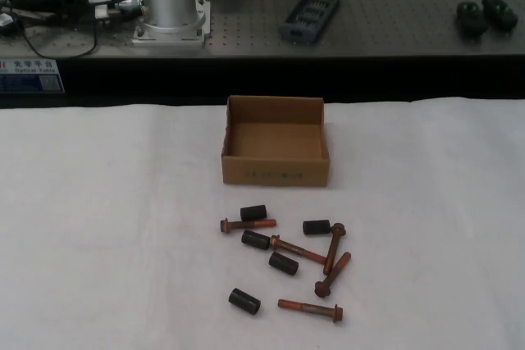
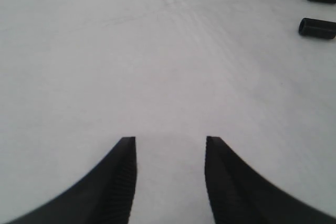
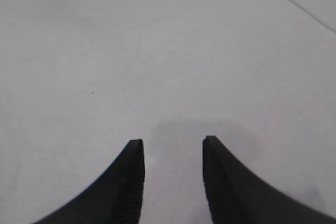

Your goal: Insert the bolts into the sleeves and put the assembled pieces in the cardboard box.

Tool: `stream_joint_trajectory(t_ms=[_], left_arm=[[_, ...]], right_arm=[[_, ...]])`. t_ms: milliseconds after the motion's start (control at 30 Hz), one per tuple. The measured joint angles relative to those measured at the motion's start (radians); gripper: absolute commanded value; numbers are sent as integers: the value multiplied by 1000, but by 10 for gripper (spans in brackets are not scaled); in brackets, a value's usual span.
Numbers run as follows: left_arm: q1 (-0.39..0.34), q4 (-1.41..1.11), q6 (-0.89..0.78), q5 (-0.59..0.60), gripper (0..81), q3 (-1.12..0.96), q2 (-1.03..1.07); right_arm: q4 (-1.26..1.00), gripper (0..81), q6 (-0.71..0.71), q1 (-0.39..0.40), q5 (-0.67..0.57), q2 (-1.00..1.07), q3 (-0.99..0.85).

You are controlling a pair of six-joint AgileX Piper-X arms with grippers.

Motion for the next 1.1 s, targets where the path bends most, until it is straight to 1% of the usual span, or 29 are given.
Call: stream_joint_trajectory(t_ms=[1100], left_arm=[[0,0,0,0,314,0,0]], right_arm=[[-25,286,-2,0,1,2,0]])
